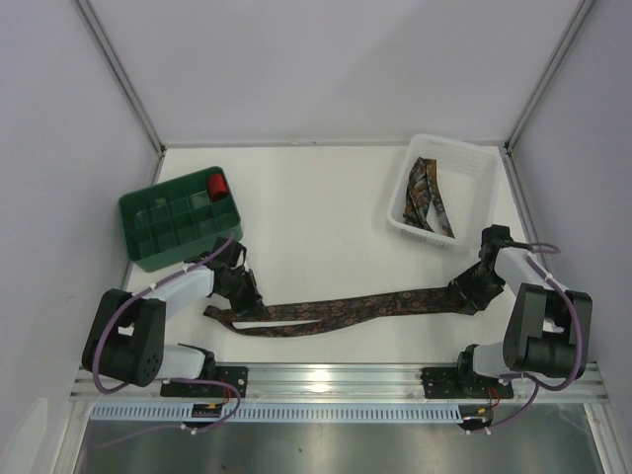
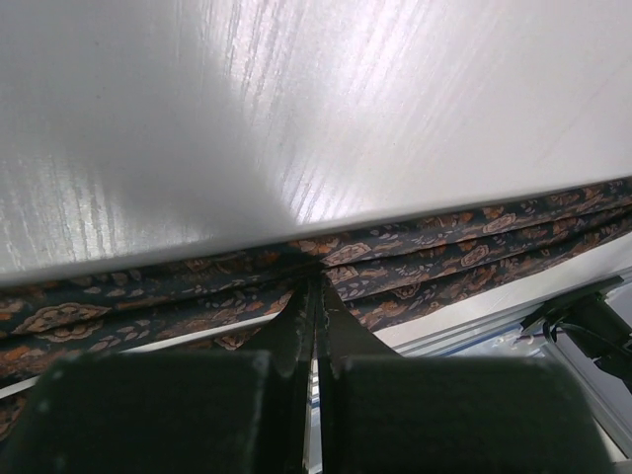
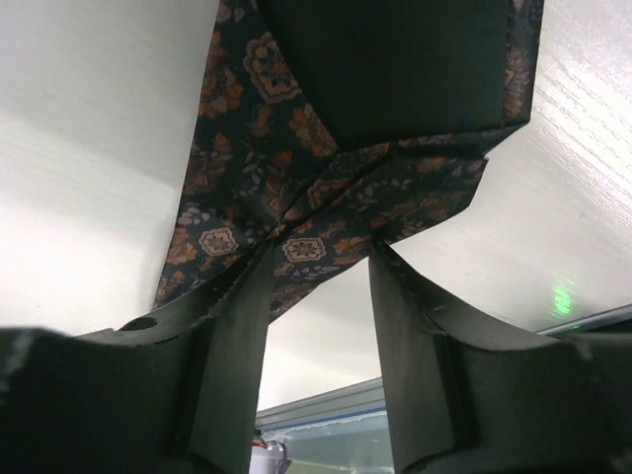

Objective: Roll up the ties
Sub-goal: Flatten the tie

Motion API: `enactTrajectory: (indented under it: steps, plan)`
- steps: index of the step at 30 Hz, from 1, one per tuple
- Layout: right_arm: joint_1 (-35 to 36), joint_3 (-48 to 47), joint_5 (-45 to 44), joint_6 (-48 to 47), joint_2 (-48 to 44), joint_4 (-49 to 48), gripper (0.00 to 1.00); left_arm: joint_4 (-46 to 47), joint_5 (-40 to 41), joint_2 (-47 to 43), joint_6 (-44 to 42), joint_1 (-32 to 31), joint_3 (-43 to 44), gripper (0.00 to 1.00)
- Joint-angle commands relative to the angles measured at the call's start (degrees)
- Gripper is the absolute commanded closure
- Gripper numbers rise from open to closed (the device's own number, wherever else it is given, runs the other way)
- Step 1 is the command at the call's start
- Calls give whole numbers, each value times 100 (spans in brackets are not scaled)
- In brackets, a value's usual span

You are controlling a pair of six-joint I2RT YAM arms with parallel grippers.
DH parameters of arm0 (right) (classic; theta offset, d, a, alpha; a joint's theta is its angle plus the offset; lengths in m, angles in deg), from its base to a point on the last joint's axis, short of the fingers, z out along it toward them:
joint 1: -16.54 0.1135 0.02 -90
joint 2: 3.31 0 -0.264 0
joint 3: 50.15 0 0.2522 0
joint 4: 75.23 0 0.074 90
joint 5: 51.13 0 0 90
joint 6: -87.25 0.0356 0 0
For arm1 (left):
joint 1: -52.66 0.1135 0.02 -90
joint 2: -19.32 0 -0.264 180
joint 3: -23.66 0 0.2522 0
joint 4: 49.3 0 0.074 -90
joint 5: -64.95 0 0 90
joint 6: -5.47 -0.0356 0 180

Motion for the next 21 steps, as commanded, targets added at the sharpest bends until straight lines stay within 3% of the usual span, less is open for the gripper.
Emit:
enactTrajectory:
  steps: [1, 5, 12, 21]
  plan:
    - [17, 23, -129, 142, 194, -183, 53, 149, 97, 64, 44, -24, 159, 99]
    - [26, 41, -147, 239, 379, -297, 56, 88, 167, 116, 0, -24, 185, 99]
    - [35, 23, -261, 336, 274, -122, 71, 34, 246, 151, -62, -24, 185, 100]
    - [70, -117, -446, 529, -403, 607, 74, 87, 229, 327, -88, -24, 247, 100]
